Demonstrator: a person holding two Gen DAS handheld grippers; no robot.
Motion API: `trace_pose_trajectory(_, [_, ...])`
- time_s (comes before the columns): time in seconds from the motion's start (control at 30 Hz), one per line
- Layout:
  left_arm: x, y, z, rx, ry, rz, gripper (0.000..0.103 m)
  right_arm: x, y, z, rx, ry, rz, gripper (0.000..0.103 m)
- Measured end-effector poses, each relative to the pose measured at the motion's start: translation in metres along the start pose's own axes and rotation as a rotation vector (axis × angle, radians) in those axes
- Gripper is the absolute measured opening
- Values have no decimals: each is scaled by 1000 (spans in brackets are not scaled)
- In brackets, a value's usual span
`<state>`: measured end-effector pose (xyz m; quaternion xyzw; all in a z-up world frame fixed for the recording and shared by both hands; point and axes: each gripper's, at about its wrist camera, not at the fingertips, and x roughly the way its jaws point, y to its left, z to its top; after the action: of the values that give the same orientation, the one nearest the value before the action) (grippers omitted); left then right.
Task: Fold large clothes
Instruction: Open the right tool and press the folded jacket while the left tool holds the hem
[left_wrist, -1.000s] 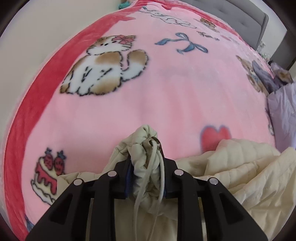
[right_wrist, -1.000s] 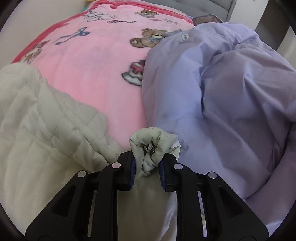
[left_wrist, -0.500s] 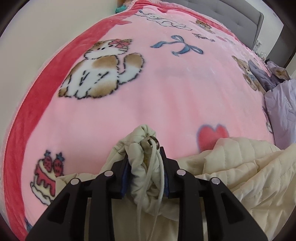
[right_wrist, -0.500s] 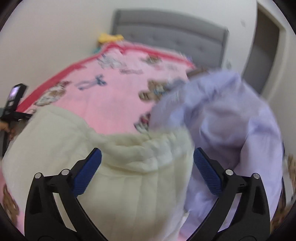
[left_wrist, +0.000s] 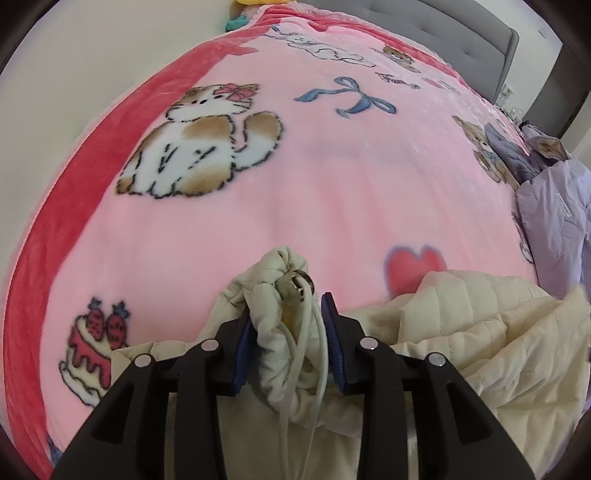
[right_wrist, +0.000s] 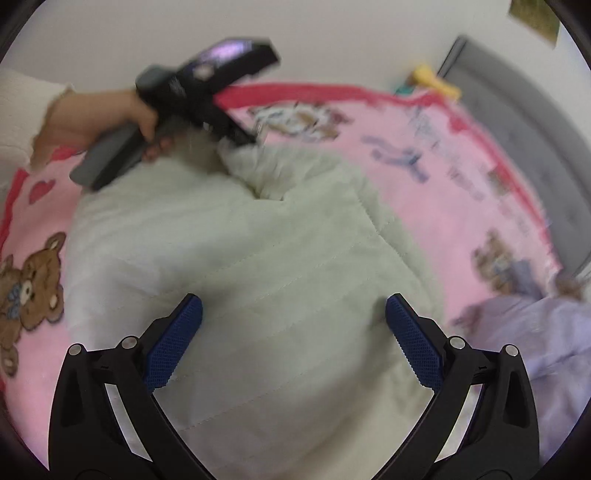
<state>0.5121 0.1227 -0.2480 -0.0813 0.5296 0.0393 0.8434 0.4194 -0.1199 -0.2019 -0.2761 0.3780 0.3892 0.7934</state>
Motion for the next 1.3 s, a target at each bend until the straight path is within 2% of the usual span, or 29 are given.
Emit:
trace_pose_trajectory(0.07, [-3,2,-1,2,-2,-22,41,15,-13,-6,79,38,86,95])
trace_pose_trajectory(0.2, [-13,8,0,-2,-7,-64,50,23,-13,-10,88,71,110,95])
trace_pose_trajectory(0.23, [-17,11,1,1,-16,-98,56,23,-13,-8,88,76,112,95])
trace_pose_trajectory(0.27, [-19,12,2,8,-19,-121,67,22,-14,-8,90,77,114,95])
trace_pose_trajectory(0.33, [-25,13,3,26,-28,-183,83,23,-11,-6,88,79,112,95])
trace_pose_trajectory(0.5, [-40,10,10,113,-32,-240,90,21,-10,-8,96,72,99,95])
trace_pose_trajectory(0.57, [-48,14,13,124,-28,-288,98,19,-9,-10,96,70,93,95])
trace_pose_trajectory(0.7, [-77,27,12,148,-70,-375,98,18,-7,-10,92,62,83,95])
trace_pose_trajectory(0.77, [-93,32,6,197,-99,-381,98,17,-7,-11,88,54,77,95])
trace_pose_trajectory(0.9, [-120,13,-21,442,-101,-440,98,13,-6,-14,115,31,54,95])
trace_pose_trajectory(0.97, [-129,-8,-35,583,-108,-553,98,13,-5,-16,125,21,41,95])
trace_pose_trajectory(1.03, [-120,-40,-37,707,-55,-580,98,12,-2,-17,124,10,21,95])
trace_pose_trajectory(1.07, [-115,-53,-36,735,-25,-597,98,11,-1,-18,128,6,14,95])
trace_pose_trajectory(1.1, [-104,-70,-33,764,38,-642,98,11,-1,-19,134,5,11,95])
trace_pose_trajectory(1.17, [-84,-95,-28,797,147,-713,98,12,-2,-19,139,4,6,95])
trace_pose_trajectory(1.23, [-65,-112,-23,809,197,-702,98,12,-2,-18,140,7,0,95])
trace_pose_trajectory(1.3, [-48,-113,-16,771,214,-695,98,13,-2,-17,142,11,-8,95])
